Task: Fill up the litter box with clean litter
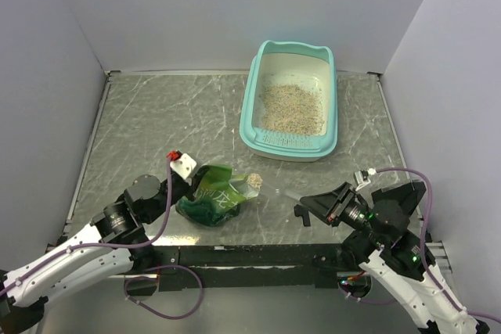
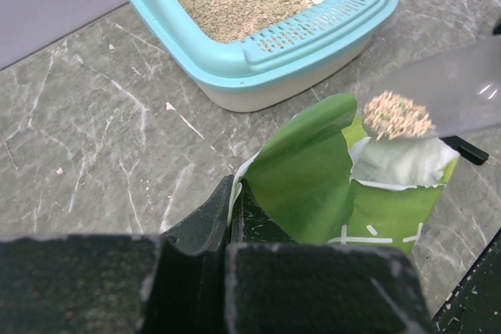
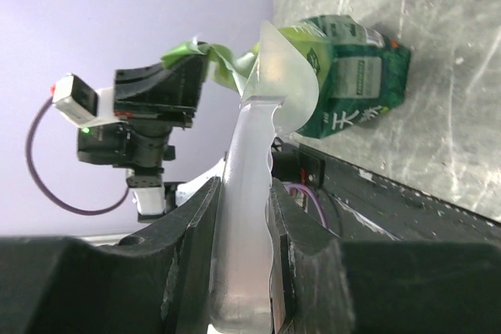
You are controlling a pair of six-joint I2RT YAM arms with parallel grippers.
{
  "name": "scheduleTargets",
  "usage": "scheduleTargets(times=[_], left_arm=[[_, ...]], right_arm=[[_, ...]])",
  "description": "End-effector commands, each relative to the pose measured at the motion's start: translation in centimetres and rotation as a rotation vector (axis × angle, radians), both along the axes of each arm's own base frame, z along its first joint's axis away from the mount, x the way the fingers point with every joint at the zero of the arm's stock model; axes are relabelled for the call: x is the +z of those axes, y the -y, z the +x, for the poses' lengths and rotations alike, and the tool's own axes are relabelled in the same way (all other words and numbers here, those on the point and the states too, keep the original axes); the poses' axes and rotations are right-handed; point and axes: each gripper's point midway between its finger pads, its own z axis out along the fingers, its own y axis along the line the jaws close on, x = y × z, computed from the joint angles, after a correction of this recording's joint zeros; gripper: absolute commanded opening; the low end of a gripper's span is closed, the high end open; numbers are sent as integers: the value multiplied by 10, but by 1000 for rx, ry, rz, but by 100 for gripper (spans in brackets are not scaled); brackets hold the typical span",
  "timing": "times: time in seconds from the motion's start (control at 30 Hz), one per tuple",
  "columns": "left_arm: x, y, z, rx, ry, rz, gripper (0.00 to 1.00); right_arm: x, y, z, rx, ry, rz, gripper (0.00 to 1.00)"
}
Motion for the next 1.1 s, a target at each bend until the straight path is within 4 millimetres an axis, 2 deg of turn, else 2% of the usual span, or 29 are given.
scheduleTargets(times=[0.0,0.1,0.4,0.57,0.63,0.67,0.7,0.8,0.9,1.0,1.03,1.07], left_arm=[[13,-9,6,61,22,-24,1],[14,-13,9,89,23,-22,1],[14,-15,11,102,21,-15,1],[17,-16,10,102,27,-24,1],[18,-17,9,102,30,-28,1],[18,-17,9,102,30,-28,1],[19,-17,9,104,32,-30,1],[19,-17,9,104,32,-30,1],[20,-17,9,101,33,-33,1],[22,-18,8,102,36,-37,1],[22,-19,8,104,35,-38,1],[22,-18,8,102,36,-39,1]], right_arm=[[89,31,-25,-52,292,236,0],[105,35,-24,-72,319,233,0],[122,45,13,-247,300,240,0],[130,49,44,-377,290,251,0],[126,47,57,-414,279,229,0],[132,47,62,-433,290,246,0],[126,46,74,-466,280,223,0],[128,43,97,-537,289,195,0],[122,40,121,-603,266,124,0],[109,43,145,-689,257,34,0],[107,49,152,-740,266,-12,0],[111,51,157,-759,258,-30,0]])
